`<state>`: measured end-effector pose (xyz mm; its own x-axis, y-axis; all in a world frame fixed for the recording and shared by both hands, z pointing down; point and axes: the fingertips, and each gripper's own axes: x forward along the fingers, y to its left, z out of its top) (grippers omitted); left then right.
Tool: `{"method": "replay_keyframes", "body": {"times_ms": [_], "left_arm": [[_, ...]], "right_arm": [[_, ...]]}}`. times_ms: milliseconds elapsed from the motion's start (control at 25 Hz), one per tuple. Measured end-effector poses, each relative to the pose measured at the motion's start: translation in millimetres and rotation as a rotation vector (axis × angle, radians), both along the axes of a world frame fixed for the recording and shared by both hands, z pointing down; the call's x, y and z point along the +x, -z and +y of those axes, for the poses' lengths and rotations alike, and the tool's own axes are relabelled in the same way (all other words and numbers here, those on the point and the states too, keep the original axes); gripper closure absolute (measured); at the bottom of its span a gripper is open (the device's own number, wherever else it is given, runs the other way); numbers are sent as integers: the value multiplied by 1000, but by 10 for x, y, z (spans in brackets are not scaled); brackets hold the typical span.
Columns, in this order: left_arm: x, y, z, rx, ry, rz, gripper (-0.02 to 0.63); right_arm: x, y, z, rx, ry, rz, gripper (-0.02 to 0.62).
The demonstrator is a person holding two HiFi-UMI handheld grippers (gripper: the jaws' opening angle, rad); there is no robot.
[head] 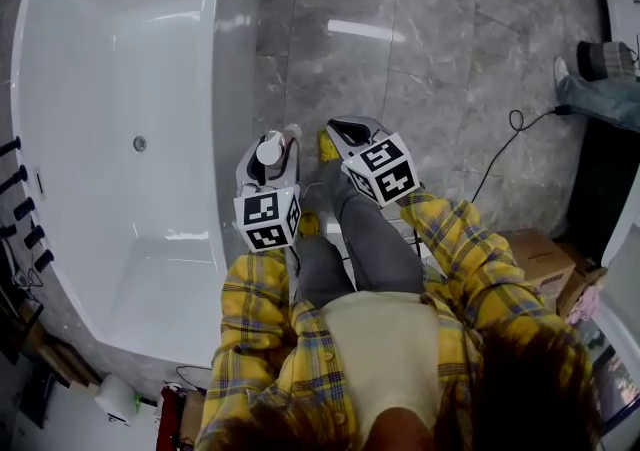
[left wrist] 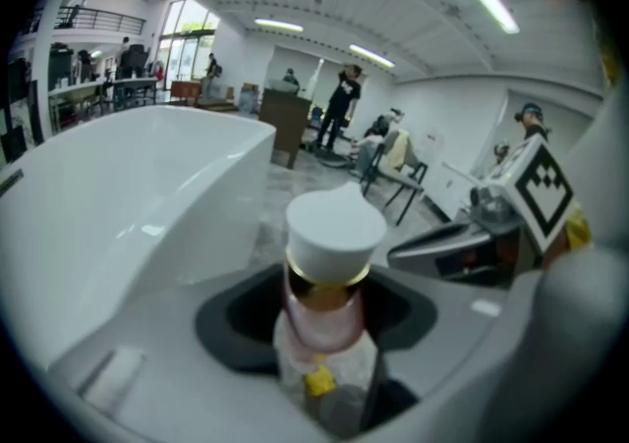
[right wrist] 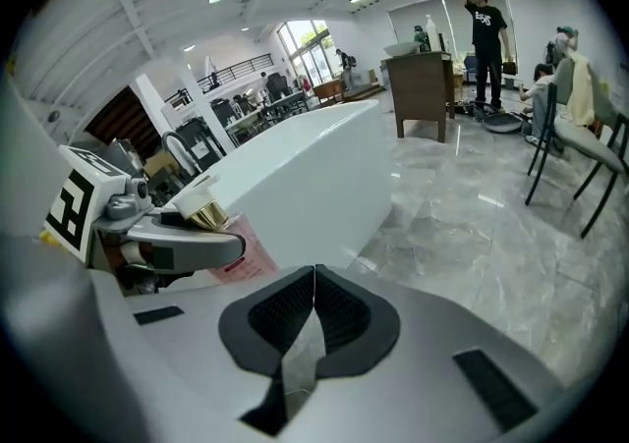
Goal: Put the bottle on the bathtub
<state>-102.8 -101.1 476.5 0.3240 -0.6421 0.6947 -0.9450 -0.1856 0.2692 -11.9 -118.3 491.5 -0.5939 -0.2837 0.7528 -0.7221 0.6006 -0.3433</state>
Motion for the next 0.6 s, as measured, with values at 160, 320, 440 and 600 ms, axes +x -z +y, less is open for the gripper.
{"method": "replay_keyframes", "body": {"times_ms": [160, 320, 440, 600], "left_arm": [[-40, -352, 0, -42, 17, -6, 382], [-46, -712, -29, -65, 11, -9, 382], [-33, -979, -60, -80, 8, -17, 382], [-32, -1292, -69, -101, -4, -34, 382]], "right_arm": [[-47, -263, 6, -25, -13, 1, 580], [-110, -562, 10, -41, 1, 8, 580], [-128, -782, 38, -51, 25, 20, 580], [-135, -1034, 121, -82, 46, 27, 580]]}}
